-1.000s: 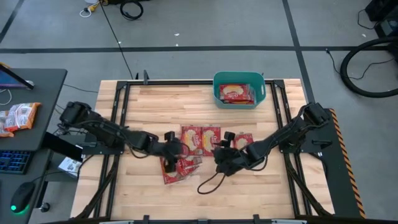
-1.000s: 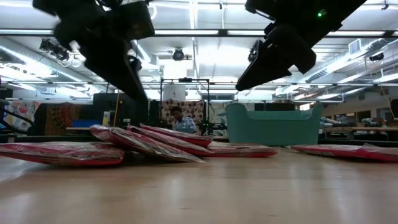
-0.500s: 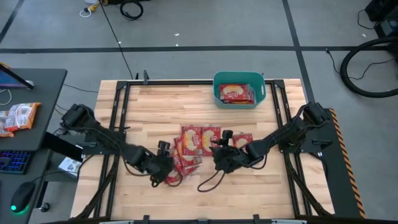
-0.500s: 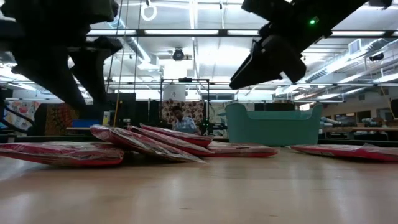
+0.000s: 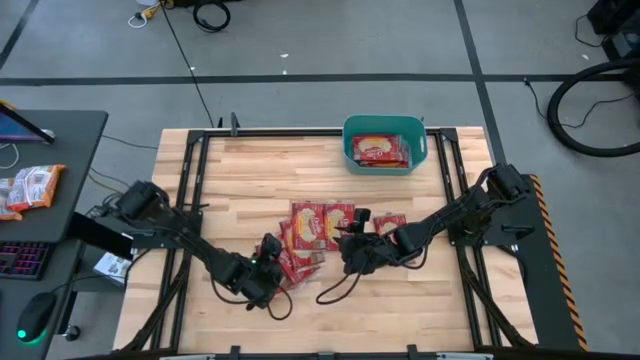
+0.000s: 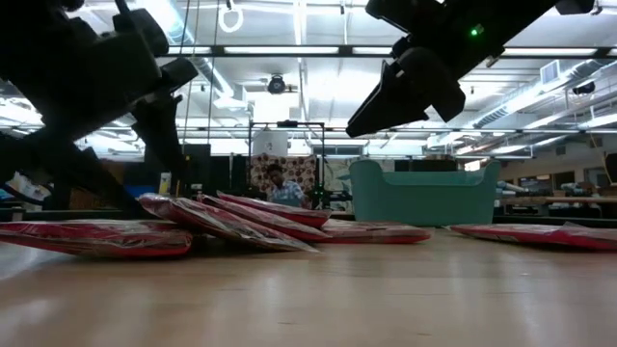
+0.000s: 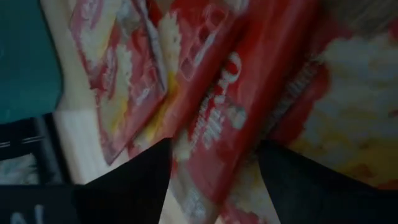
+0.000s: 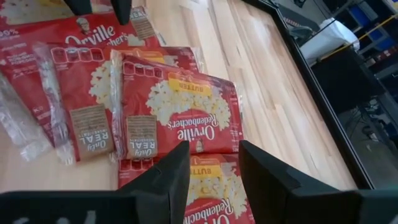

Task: Sort popcorn bags into baskets
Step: Put the popcorn bag into the green bin

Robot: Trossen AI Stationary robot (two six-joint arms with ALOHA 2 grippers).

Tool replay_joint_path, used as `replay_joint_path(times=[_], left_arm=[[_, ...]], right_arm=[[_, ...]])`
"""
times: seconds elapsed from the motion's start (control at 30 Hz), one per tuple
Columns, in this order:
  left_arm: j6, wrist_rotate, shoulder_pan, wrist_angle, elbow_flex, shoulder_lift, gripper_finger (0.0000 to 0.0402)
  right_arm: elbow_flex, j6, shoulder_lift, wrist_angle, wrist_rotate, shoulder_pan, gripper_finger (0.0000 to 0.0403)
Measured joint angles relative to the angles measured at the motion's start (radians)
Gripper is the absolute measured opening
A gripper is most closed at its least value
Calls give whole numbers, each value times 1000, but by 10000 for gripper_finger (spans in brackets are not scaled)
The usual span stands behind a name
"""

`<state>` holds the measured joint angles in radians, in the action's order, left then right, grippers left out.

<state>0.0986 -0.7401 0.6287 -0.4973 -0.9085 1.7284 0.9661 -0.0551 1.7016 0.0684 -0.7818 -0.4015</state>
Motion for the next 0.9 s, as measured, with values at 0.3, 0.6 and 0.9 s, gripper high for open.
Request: replay_joint_path(times=[0.3, 0.6, 0.9], left_arm=[[3, -7, -22, 12, 0, 41, 172], [-102, 25, -34, 5, -8, 37, 22], [-179, 412, -86, -262, -231, -52, 24]], right_arm=[[0, 6, 0, -15, 0, 0, 142], [0, 6, 0, -14, 0, 0, 142], [0, -142, -100, 220, -184, -90, 142]])
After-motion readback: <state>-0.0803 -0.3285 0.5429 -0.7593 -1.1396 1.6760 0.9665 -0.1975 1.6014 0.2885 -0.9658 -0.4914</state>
